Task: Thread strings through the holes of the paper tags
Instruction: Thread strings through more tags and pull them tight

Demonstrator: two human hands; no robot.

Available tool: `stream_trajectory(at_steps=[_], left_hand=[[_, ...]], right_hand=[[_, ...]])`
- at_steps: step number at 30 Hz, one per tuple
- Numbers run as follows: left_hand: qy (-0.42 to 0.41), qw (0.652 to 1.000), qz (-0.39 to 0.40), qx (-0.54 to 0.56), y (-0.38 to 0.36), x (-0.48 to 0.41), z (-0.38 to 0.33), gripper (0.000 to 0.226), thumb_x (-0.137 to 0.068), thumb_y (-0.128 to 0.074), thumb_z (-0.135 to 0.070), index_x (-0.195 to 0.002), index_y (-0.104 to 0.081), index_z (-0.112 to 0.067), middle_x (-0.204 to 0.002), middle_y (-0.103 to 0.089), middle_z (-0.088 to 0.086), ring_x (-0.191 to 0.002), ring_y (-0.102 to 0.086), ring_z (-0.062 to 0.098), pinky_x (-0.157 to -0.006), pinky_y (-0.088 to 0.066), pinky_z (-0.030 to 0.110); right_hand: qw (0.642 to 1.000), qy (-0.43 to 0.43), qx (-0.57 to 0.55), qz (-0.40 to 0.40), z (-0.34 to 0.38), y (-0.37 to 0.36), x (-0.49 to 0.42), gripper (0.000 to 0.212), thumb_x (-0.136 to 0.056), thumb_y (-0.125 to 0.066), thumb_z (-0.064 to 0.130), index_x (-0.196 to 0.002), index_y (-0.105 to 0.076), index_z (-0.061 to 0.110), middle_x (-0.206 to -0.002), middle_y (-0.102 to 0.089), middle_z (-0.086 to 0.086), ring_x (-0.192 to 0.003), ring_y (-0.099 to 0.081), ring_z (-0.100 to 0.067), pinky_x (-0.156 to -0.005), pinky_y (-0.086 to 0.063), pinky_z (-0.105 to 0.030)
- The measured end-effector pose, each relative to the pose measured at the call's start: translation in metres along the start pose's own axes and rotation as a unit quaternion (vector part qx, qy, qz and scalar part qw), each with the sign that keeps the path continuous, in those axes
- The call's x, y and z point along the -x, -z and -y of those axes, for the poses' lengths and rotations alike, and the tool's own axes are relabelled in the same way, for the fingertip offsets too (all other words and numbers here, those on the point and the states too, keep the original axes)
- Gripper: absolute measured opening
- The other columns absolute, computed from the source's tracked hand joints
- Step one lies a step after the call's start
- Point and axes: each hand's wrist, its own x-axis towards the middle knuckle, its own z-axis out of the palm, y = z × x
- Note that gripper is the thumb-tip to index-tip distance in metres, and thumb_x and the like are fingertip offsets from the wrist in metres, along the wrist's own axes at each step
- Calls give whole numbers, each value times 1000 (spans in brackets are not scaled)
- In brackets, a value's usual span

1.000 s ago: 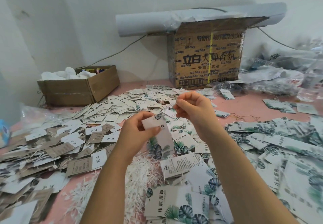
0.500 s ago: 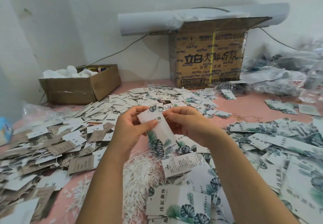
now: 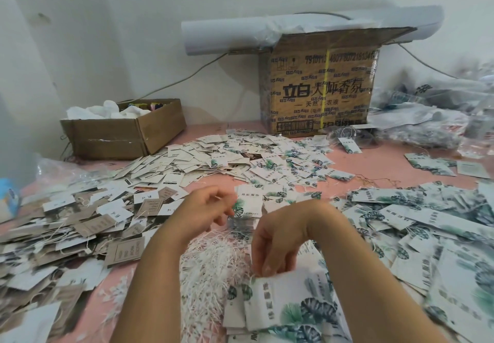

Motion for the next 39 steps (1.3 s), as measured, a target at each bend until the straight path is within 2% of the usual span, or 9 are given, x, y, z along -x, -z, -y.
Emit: stream_trajectory(at_steps=[5,11,16,22,27,31,34,36,39], left_hand=[[50,982,94,-156,-5,-3,13,8,-88,-63,-28,-90,-64,-21,-78,-66,-6,-62,-55,5,-53,-39,17],[89,961,124,-231,-7,-7,21,7,-83,-71,-22,-83,-64,-22,-78,-63,-4,-61,-53,7,-55,-42,19],[119,948,136,-262,-7,-6,23,22,-72,-80,-31,-81,-62,-23,-78,-58,-8,-68,-53,7,-63,-42,23],[98,943,133,-289,-7,-5,21,12,-80,-74,-22,-75,-62,-21,-73,-60,-8,-65,-55,4,-60,-43,18],[8,982,56,-180,-7,-5,13,14,-80,-73,-23,-68,-68,-28,-71,-67,-11,-69,-60,1,-69,-46,24],[-47,994,19,-99,-7,-6,6,15,-80,-73,-20,-67,-72,-28,-66,-67,-12,-53,-53,-6,-63,-42,25],[-76,996,7,-48,-6,-6,2,11,-80,-73,-15,-72,-73,-22,-69,-70,0,-57,-55,6,-62,-47,26],[-86,996,6,-33,-6,-5,-1,9,-79,-74,-14,-73,-73,-21,-68,-70,3,-59,-56,9,-60,-47,23],[-95,995,-10,-29,-6,-5,-2,11,-82,-70,-13,-73,-71,-20,-62,-68,-5,-55,-54,4,-55,-44,14]], right_hand=[[999,-47,18,15,3,-1,-2,31,-88,-59,3,-119,-59,1,-114,-61,-26,-64,-62,-18,-62,-56,-27],[998,-59,32,-3,2,0,-2,27,-91,-57,7,-117,-59,7,-115,-64,-20,-93,-65,-39,-61,-55,-27],[997,-53,17,-62,-3,3,-3,18,-92,-56,8,-108,-62,7,-106,-68,-16,-60,-65,-21,-54,-52,-22],[992,-33,14,-122,-6,4,-6,7,-91,-57,12,-96,-62,9,-86,-67,-6,-65,-62,-21,-58,-52,-27],[981,-7,4,-193,-9,5,-11,13,-92,-56,17,-97,-64,9,-81,-68,-3,-62,-62,-15,-59,-53,-26],[960,42,-14,-276,-10,6,-16,16,-90,-58,21,-100,-67,11,-75,-68,0,-57,-61,-10,-53,-52,-21],[951,78,-23,-298,-9,6,-18,8,-88,-61,17,-82,-67,18,-67,-65,2,-49,-59,-6,-53,-52,-24],[942,97,-27,-319,-8,5,-18,24,-87,-62,15,-65,-63,24,-58,-62,5,-43,-55,-2,-49,-50,-24],[933,119,-33,-338,-8,5,-18,18,-86,-62,13,-69,-67,16,-57,-62,4,-42,-54,-1,-47,-48,-24]])
